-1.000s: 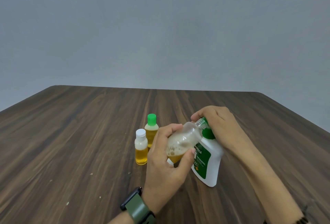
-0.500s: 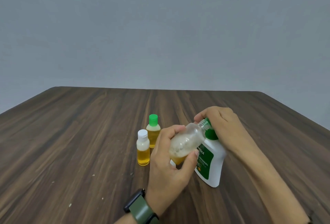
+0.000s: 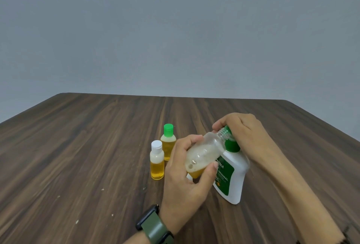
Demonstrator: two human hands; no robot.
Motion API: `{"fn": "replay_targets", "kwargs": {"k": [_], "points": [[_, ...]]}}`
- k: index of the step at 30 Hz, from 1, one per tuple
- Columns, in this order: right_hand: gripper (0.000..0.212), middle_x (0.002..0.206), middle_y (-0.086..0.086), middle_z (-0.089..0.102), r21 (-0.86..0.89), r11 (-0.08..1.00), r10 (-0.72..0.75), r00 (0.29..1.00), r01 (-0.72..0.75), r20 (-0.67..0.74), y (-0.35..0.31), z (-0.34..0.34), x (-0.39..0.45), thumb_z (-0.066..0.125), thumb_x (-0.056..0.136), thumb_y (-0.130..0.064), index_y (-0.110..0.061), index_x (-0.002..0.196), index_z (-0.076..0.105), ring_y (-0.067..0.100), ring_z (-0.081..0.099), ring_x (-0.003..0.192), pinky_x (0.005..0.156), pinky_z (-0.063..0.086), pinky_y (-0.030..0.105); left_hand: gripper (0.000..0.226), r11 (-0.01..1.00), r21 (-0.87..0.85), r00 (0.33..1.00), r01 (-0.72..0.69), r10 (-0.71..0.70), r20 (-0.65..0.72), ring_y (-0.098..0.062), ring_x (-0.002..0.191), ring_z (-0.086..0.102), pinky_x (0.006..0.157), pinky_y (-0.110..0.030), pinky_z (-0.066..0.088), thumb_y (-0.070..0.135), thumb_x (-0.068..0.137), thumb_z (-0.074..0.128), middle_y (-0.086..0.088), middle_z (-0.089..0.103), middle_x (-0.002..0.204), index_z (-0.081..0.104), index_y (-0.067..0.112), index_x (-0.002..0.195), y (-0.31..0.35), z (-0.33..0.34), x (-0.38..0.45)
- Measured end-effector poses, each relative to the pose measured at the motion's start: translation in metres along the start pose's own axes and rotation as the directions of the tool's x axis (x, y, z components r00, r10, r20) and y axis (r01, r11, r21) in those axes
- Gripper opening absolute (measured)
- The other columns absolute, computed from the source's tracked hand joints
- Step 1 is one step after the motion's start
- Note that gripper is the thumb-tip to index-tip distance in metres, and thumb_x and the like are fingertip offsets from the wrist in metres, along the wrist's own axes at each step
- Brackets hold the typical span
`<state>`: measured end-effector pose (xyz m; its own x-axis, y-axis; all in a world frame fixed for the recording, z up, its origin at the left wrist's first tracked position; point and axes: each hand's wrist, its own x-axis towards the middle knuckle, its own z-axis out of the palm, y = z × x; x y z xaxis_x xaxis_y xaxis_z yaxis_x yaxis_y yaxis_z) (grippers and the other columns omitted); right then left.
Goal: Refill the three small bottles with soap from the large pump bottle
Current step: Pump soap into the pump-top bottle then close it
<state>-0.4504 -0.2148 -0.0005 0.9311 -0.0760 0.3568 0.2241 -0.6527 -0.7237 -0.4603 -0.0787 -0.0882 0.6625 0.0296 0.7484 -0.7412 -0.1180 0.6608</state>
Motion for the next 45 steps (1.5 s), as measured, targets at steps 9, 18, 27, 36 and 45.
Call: {"fn": "replay_targets", "kwargs": {"k": [9, 18, 27, 36, 45], "points": [[0.036, 0.082, 0.003, 0.067, 0.029, 1.0, 0.004, 1.0, -0.004, -0.007, 0.004, 0.003, 0.0, 0.035, 0.094, -0.014, -0.009, 0.085, 0.07, 0.016, 0.06, 0.072, 0.059, 0.041, 0.024, 0.043, 1.0, 0.013, 1.0, -0.014, 0.014, 0.011, -0.014, 0.095, 0.058, 0.072, -0.025, 0.053, 0.031, 0.073, 0.065, 0.018, 0.054, 0.106, 0.048, 0.03, 0.113, -0.001, -0.002, 0.001], [0.037, 0.085, 0.003, 0.068, -0.034, 0.999, -0.005, 0.999, 0.007, 0.051, -0.006, -0.006, 0.004, 0.037, 0.094, -0.015, -0.011, 0.082, 0.071, 0.018, 0.061, 0.079, 0.065, 0.045, 0.027, 0.043, 1.0, -0.005, 1.0, -0.006, 0.006, -0.006, -0.015, 0.096, 0.058, 0.073, -0.025, 0.053, 0.033, 0.073, 0.065, 0.02, 0.054, 0.108, 0.049, 0.032, 0.112, 0.0, -0.002, 0.003], [0.036, 0.071, -0.002, 0.063, 0.048, 0.999, 0.02, 1.0, -0.02, 0.012, 0.007, 0.003, -0.002, 0.036, 0.093, -0.018, -0.01, 0.082, 0.069, 0.007, 0.057, 0.061, 0.052, 0.041, 0.016, 0.042, 1.0, 0.002, 1.0, -0.019, 0.019, 0.007, -0.019, 0.092, 0.059, 0.067, -0.035, 0.055, 0.03, 0.073, 0.066, 0.015, 0.054, 0.107, 0.049, 0.028, 0.112, -0.002, -0.002, 0.001], [0.037, 0.084, 0.005, 0.069, -0.013, 1.0, 0.002, 1.0, -0.001, 0.027, -0.001, -0.001, 0.003, 0.036, 0.093, -0.015, -0.012, 0.082, 0.071, 0.021, 0.062, 0.079, 0.068, 0.048, 0.032, 0.043, 0.999, 0.012, 0.999, -0.036, 0.036, 0.015, -0.015, 0.093, 0.058, 0.07, -0.03, 0.054, 0.03, 0.074, 0.065, 0.016, 0.054, 0.107, 0.048, 0.028, 0.113, -0.002, -0.004, 0.005], [0.037, 0.084, 0.0, 0.068, -0.034, 0.999, -0.002, 0.999, 0.003, 0.046, -0.007, -0.005, 0.003, 0.037, 0.092, -0.016, -0.009, 0.083, 0.072, 0.021, 0.062, 0.085, 0.071, 0.048, 0.032, 0.045, 0.999, 0.01, 0.999, -0.05, 0.05, 0.017, -0.012, 0.093, 0.058, 0.071, -0.027, 0.054, 0.031, 0.074, 0.064, 0.019, 0.052, 0.108, 0.046, 0.03, 0.115, -0.004, -0.004, 0.005]]}}
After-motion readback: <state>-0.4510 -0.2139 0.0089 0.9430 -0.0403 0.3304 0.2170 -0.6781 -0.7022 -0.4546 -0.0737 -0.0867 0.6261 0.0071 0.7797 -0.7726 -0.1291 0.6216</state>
